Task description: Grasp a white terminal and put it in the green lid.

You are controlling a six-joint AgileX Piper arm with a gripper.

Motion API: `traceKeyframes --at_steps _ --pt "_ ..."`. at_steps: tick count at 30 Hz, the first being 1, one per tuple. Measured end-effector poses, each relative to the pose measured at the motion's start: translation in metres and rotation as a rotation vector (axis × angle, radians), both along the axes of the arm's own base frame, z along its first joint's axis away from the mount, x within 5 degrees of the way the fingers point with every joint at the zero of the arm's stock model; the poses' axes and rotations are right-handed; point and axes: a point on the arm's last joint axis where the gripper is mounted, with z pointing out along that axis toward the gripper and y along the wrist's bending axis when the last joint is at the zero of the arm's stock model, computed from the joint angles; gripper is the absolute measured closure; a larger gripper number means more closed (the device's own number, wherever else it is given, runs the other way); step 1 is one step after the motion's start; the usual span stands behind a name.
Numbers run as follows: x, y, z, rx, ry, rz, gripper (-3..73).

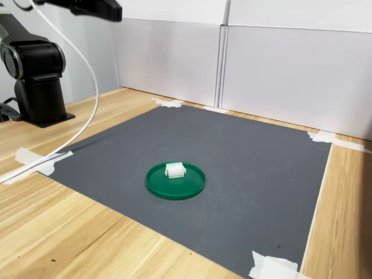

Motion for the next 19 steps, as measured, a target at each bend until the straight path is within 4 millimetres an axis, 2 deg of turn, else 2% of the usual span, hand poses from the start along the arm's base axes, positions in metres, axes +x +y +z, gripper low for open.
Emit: traceKeyframes --at_steps 9,14,19 --pt "-0.026 0.005 -0.049 -0.001 0.026 0.024 71.0" --pt "-0.033 0.005 -0.066 -0.003 0.010 0.025 71.0" --pt "-0.036 0.006 -0.072 -0.005 -0.008 0.027 71.0"
